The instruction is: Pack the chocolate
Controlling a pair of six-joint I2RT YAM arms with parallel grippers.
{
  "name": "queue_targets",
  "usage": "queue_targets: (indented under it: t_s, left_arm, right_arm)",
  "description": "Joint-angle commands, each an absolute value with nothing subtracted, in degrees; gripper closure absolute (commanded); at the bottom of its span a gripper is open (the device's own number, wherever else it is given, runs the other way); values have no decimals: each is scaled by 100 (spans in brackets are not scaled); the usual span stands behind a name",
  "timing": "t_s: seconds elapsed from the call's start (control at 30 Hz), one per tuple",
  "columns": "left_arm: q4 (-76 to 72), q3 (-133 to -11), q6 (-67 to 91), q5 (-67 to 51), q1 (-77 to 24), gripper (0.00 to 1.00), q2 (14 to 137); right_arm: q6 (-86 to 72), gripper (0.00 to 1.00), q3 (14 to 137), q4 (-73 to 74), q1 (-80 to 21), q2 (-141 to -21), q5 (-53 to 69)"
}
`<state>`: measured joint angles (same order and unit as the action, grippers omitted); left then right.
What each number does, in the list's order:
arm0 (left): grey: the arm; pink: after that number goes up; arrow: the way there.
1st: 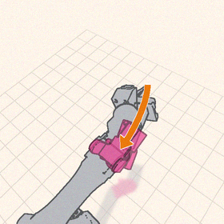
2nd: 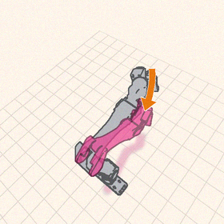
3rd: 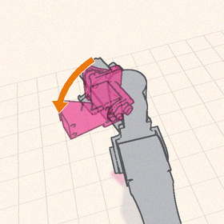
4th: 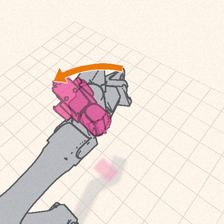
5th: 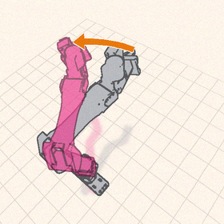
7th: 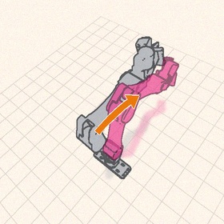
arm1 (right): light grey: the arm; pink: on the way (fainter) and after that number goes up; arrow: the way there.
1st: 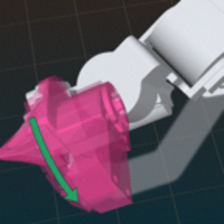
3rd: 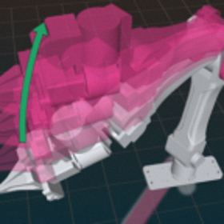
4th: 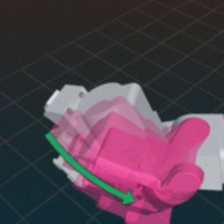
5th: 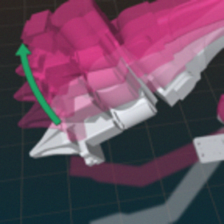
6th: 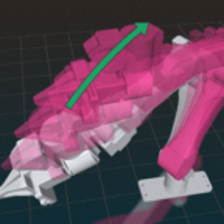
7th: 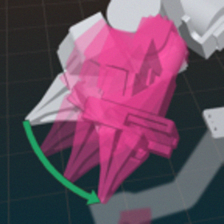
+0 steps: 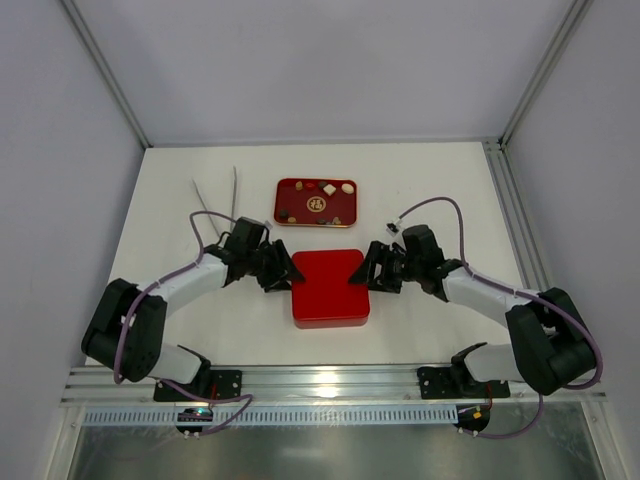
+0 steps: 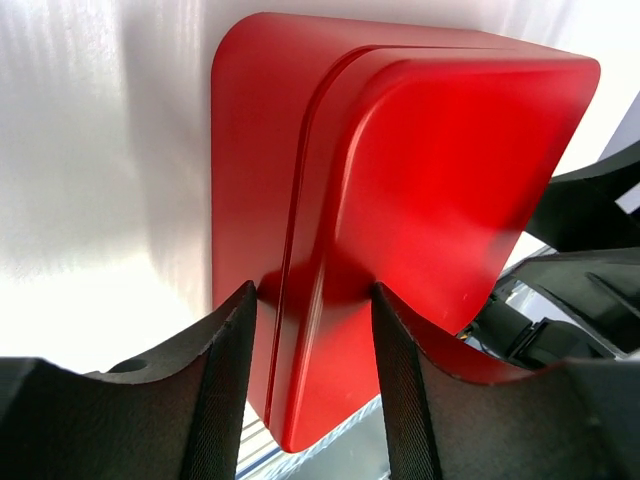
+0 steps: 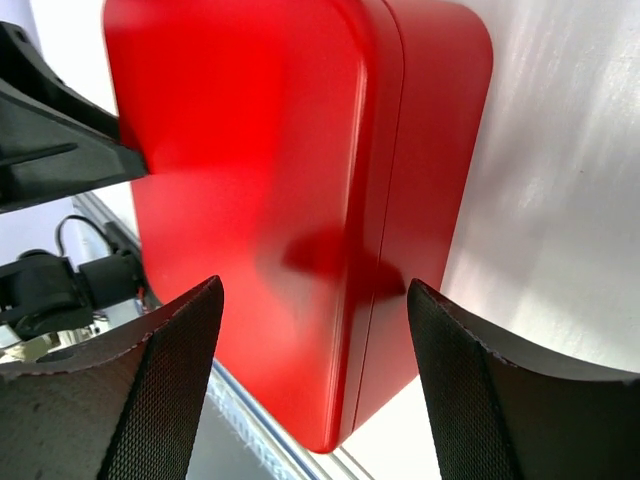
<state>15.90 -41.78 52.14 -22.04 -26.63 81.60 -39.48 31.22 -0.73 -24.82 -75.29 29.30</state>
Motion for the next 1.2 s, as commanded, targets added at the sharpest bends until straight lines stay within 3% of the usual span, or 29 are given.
queue_targets:
  t_s: [0.0, 0.33, 0.4, 0.63, 0.93, 1.17]
  left_arm:
    - [2118, -3841, 5019, -1362, -2681, 60, 8639]
    - [1925, -3560, 5177, -1292, -2874, 73, 9088]
    - [1916, -3560, 5212, -1240, -2961, 83, 9219]
    - [1749, -3516, 5309, -1213, -3155, 100, 9518]
    - [1740, -3489, 5361, -1239, -3278, 100, 9378]
    - [1723, -3419, 5414, -1301, -3322, 100, 9097]
  right_arm:
    - [-3648, 25, 3375, 158, -2610, -7734, 2523]
    - [-3340, 25, 3585, 545, -2742, -8103, 1943]
    - [-3279, 25, 3638, 658, -2803, -8156, 1793]
    - [-3164, 25, 3814, 809, -2909, -8393, 1538]
    - [-3111, 39, 3955, 668, -2909, -8964, 1740]
    - [-3138, 58, 4025, 642, -2900, -9290, 1811]
